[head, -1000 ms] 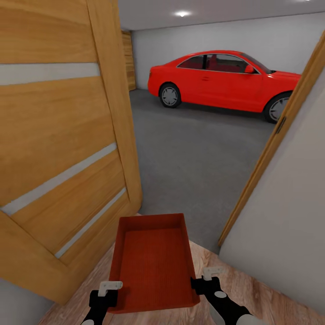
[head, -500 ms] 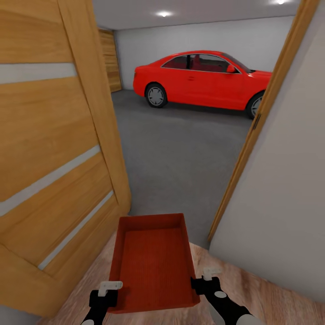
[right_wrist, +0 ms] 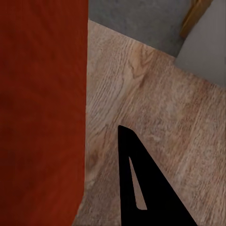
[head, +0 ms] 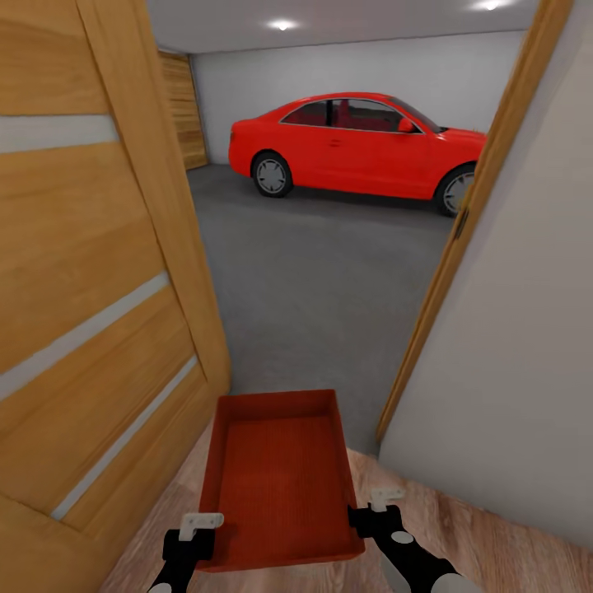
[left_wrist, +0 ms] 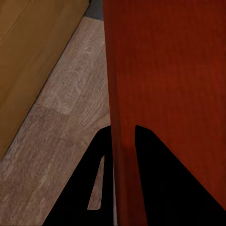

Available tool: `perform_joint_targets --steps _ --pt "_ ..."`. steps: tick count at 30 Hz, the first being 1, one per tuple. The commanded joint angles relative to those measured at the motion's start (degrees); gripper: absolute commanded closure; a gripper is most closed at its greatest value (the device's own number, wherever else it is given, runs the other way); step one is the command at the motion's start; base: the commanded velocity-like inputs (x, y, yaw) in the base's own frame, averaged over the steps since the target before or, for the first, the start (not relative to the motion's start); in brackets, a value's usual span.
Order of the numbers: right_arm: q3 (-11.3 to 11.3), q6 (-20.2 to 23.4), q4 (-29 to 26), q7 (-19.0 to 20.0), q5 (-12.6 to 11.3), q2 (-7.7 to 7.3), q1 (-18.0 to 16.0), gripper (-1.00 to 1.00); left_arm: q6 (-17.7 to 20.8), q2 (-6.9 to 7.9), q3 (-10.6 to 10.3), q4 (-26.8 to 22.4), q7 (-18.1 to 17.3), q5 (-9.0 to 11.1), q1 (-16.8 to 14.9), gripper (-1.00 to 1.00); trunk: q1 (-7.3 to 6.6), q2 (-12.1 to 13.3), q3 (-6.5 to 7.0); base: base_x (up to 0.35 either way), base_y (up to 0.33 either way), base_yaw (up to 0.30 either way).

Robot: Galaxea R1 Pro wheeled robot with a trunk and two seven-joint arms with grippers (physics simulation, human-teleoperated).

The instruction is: Move the two storage containers from the living room to the garage. In the garage, place one container on the floor and stack the other container on top of it (either order is fine).

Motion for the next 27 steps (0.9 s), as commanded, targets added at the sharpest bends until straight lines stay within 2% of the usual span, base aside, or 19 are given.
perform_joint_targets --steps 1,7,12,27 --pt "-0.27 -0.17 0.10 -0.73 0.07 -0.27 -0.04 1.00 -0.15 -0.01 0.66 -0.09 0.63 -1.12 -0.05 1.00 0.02 -0.02 -0.04 0.220 0.225 -0.004" --pt "-0.27 -0.17 0.10 -0.73 0.07 -0.27 -0.04 1.00 -0.15 -0.01 0.66 -0.09 0.63 -1.12 -0.05 1.00 0.02 -0.02 -0.04 0.214 0.217 -0.001" --pt "-0.27 -0.17 0.10 -0.73 0.06 -0.27 -0.04 1.00 -0.15 -0.01 0.66 -0.09 0.63 -1.12 -0.05 1.00 0.02 -0.02 -0.03 0.045 0.040 -0.074" --pt "-0.27 -0.17 0.10 -0.73 0.06 -0.28 -0.04 1.00 -0.15 -0.01 0.66 -0.09 0.63 -1.12 -0.05 1.00 0.02 -0.02 0.34 0.002 0.002 -0.240"
